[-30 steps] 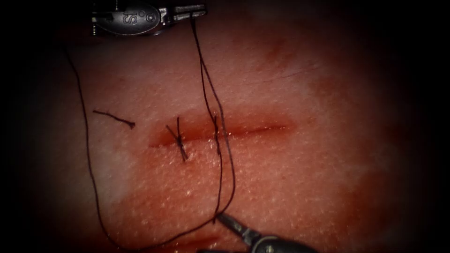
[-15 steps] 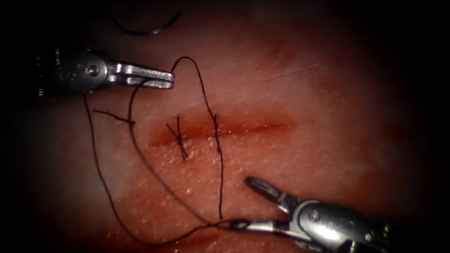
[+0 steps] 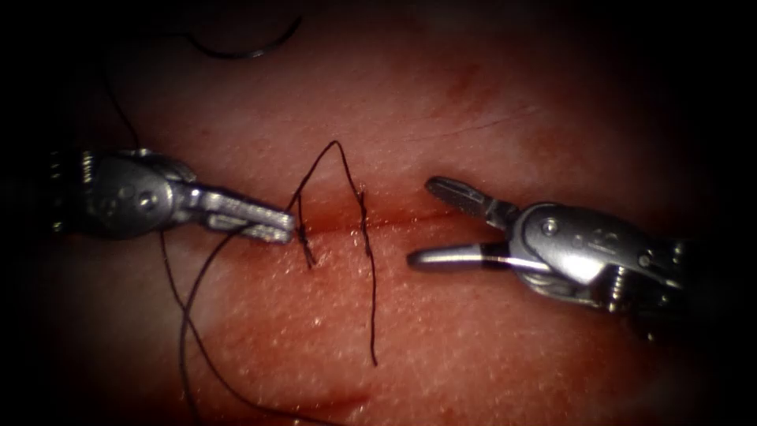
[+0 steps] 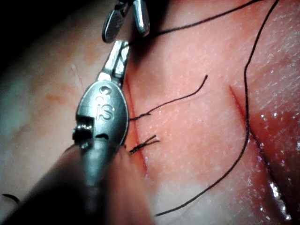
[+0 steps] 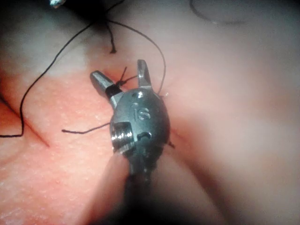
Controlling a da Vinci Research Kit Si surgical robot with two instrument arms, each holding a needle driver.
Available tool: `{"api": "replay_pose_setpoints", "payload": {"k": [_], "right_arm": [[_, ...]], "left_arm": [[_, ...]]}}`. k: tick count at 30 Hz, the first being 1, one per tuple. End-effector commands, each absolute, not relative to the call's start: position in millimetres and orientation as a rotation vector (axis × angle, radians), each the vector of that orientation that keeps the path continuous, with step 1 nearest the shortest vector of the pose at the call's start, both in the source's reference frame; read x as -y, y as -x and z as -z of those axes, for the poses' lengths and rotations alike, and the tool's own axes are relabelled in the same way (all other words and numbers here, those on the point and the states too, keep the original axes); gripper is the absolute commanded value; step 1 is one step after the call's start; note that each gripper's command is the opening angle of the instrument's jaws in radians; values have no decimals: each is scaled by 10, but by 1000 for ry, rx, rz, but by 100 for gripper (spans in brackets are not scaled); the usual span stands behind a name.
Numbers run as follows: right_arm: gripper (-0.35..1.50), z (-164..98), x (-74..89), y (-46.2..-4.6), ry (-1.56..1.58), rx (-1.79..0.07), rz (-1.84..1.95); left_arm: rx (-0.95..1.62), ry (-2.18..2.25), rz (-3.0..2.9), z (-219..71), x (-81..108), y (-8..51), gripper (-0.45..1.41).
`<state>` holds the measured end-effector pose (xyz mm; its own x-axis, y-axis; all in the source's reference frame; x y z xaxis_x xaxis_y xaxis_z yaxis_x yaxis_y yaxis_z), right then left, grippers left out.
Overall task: Wound Closure
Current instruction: Wrap suture clockwise once around right needle holder
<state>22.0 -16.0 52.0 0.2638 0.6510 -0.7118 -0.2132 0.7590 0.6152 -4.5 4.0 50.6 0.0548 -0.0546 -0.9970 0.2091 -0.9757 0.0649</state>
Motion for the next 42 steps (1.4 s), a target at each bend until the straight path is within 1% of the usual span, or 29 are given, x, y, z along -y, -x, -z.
{"api": "replay_pose_setpoints", "payload": {"k": [1,3,6,8,10,15,17,19,21,24,27,29,31,33,35,36,37,42], "right_arm": [[148,-519,171,-223,-472,-1183,-599],[148,-508,186,-223,-503,-1200,-587],[123,-490,196,-222,-508,-1199,-589],[118,-485,195,-224,-487,-1189,-608],[118,-486,192,-228,-482,-1198,-625],[132,-507,182,-248,-483,-1195,-666],[132,-518,178,-255,-473,-1196,-672],[138,-533,174,-264,-445,-1195,-649],[140,-548,172,-271,-410,-1187,-604],[127,-566,170,-281,-377,-1149,-524],[120,-584,166,-290,-363,-1125,-497],[111,-594,161,-297,-352,-1124,-497],[98,-603,155,-303,-341,-1129,-505],[71,-610,150,-307,-320,-1154,-521],[1,-618,144,-309,-286,-1201,-538],[-31,-620,141,-309,-286,-1220,-569],[-35,-623,137,-310,-295,-1252,-579],[-35,-636,127,-319,-400,-1337,-661]], "left_arm": [[-159,-2133,2027,-509,-44,49,-45],[-170,-2137,2026,-507,-44,45,-45],[-180,-2141,2028,-505,-46,44,-45],[-177,-2140,2031,-505,-45,47,-45],[-169,-2145,2036,-505,-40,52,-45],[-149,-2172,2052,-507,-23,66,-45],[-143,-2194,2061,-508,-18,71,-45],[-139,-2213,2086,-508,-14,75,-45],[-143,-2224,2124,-507,-11,77,-45],[-174,-2244,2162,-505,-6,79,-45],[-192,-2269,2198,-503,-1,82,-45],[-216,-2301,2221,-503,2,85,-45],[-232,-2307,2241,-503,6,90,-45],[-261,-2325,2257,-505,10,95,-45],[-292,-2342,2271,-506,15,97,-45],[-296,-2353,2273,-507,18,98,-45],[-311,-2363,2278,-509,21,99,-45],[-341,-2429,2280,-520,33,101,-45]]}}
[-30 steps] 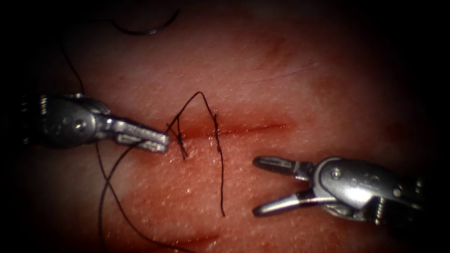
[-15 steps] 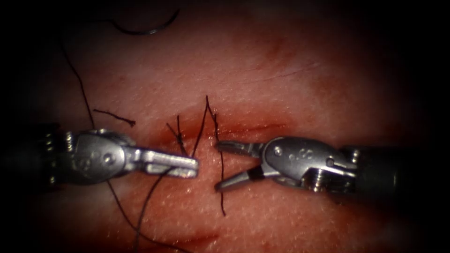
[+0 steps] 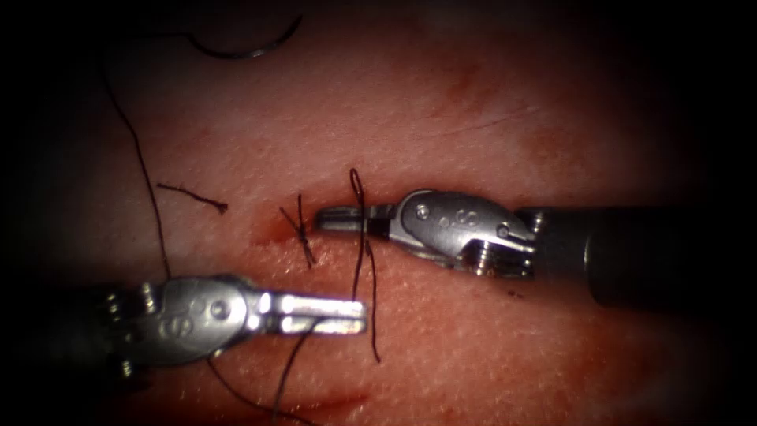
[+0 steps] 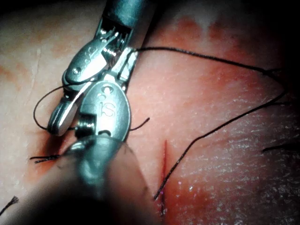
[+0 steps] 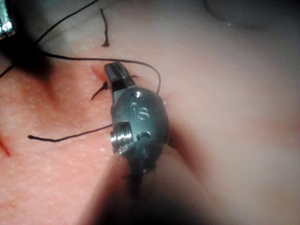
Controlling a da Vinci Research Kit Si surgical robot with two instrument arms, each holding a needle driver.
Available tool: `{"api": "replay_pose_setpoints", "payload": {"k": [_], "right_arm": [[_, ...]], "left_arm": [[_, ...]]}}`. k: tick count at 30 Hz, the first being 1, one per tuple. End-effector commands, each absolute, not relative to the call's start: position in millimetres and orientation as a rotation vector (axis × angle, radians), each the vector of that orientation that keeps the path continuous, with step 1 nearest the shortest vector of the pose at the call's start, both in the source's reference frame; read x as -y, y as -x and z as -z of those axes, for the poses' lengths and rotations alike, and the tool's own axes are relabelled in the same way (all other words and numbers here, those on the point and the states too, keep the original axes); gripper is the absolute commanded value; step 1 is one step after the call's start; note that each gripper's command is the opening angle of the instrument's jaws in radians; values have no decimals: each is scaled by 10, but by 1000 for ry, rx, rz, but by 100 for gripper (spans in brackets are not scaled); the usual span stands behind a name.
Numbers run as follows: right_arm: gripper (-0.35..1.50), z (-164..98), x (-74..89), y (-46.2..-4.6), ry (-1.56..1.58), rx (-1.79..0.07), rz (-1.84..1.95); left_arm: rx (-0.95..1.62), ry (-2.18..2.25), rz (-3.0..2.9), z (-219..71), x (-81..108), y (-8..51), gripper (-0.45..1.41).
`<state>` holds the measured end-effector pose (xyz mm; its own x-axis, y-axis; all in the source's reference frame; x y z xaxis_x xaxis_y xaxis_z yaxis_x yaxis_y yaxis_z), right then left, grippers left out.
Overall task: Wound Closure
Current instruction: Wrap suture clockwise once around right needle holder
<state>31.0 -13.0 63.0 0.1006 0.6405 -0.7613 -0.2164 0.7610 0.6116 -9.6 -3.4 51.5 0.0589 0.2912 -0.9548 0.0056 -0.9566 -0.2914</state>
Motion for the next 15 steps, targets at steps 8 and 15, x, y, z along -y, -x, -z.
{"api": "replay_pose_setpoints", "payload": {"k": [8,15], "right_arm": [[-35,-652,118,-330,-604,-1554,-719],[-35,-646,117,-333,-748,-1708,-681]], "left_arm": [[341,2131,-1906,-552,38,91,-45],[348,2060,-1890,-596,36,74,-45]]}}
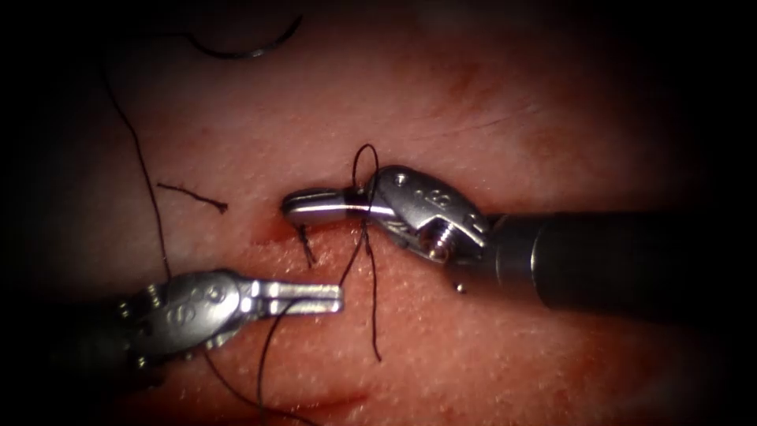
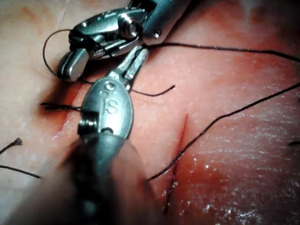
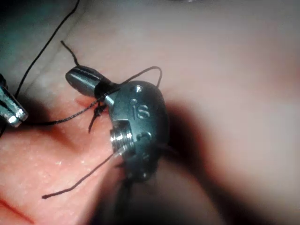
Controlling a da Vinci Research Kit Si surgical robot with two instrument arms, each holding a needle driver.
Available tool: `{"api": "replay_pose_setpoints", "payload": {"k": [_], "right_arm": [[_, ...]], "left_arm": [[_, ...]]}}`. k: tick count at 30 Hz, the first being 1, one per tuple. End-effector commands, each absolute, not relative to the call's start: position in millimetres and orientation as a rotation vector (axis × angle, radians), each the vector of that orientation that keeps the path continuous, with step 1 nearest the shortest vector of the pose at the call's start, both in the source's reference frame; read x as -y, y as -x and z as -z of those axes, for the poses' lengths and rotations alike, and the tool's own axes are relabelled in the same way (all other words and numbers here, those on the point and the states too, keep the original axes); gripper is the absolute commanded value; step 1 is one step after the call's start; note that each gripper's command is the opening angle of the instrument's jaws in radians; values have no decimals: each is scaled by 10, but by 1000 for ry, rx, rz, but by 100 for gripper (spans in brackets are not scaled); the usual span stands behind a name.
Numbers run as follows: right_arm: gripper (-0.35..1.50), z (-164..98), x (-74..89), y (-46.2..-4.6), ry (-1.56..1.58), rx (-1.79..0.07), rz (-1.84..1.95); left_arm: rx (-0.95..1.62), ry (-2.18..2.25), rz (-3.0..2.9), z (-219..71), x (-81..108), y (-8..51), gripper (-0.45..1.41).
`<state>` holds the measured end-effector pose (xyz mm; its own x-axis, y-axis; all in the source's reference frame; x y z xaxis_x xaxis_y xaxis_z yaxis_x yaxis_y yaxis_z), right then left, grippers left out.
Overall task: Wound Closure
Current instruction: Wrap suture clockwise once around right needle holder, then pick up tail end of suture with right jaws
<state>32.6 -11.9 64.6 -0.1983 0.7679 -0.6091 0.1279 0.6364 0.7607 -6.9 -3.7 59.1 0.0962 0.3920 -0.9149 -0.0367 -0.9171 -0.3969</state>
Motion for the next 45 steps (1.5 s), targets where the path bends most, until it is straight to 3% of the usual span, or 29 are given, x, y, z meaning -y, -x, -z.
{"api": "replay_pose_setpoints", "payload": {"k": [1,17,37,39,41,45], "right_arm": [[-35,-645,118,-332,-768,-1726,-665],[-35,-634,113,-319,-1012,-1823,-450],[-35,-604,141,-331,-1139,-1449,61],[-10,-597,146,-332,-1144,-1442,78],[32,-591,150,-333,-1148,-1441,88],[74,-580,160,-331,-1162,-1446,114]], "left_arm": [[341,2044,-1893,-602,35,72,-45],[313,1906,-1886,-676,20,47,-45],[299,1889,-1891,-673,20,53,-45],[298,1889,-1891,-673,20,54,-45],[297,1889,-1891,-674,20,54,-45],[296,1889,-1892,-675,21,54,-45]]}}
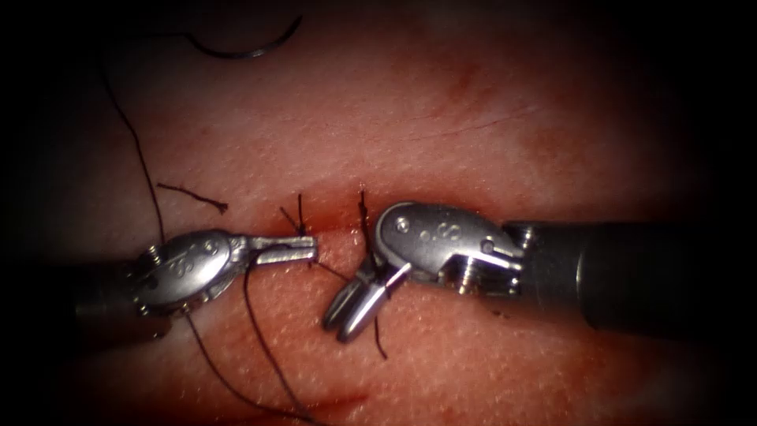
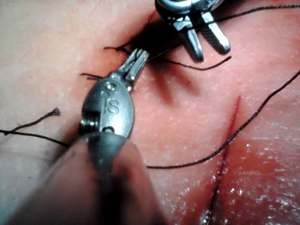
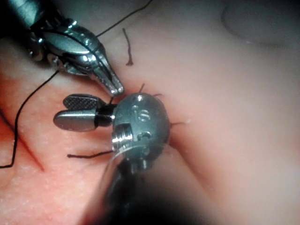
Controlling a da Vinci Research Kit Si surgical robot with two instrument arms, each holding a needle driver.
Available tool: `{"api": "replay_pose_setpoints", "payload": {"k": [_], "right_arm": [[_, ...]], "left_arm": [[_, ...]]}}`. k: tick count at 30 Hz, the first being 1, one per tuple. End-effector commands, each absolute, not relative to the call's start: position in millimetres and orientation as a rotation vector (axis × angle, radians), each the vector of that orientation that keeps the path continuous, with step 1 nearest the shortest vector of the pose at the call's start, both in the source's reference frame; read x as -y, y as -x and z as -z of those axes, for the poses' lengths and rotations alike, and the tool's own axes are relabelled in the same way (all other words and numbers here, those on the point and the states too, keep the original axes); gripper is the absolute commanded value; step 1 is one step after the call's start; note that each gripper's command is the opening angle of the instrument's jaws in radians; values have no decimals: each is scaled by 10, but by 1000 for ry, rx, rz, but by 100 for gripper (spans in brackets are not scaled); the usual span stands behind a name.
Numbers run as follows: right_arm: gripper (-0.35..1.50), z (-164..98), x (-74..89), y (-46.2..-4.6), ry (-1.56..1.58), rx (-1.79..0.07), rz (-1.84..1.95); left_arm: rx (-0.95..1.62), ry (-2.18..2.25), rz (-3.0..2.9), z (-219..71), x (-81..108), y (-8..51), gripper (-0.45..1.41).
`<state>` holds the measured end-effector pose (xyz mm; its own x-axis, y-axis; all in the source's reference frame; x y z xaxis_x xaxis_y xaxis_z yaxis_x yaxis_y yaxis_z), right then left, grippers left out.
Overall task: Wound Closure
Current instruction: Pick up tail end of suture with right jaws
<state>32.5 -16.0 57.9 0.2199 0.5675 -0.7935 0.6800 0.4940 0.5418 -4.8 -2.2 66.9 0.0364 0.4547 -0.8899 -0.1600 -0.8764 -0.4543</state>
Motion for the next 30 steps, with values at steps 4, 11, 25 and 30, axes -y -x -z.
{"api": "replay_pose_setpoints", "payload": {"k": [4,11,25,30], "right_arm": [[95,-578,166,-329,-1158,-1436,136],[110,-588,179,-319,-1143,-1378,194],[105,-607,173,-298,-1065,-1366,352],[105,-606,175,-297,-1043,-1385,384]], "left_arm": [[293,1890,-1894,-676,23,54,-45],[293,1887,-1906,-680,27,54,-45],[303,1895,-1917,-680,33,61,-45],[307,1900,-1916,-679,34,61,-45]]}}
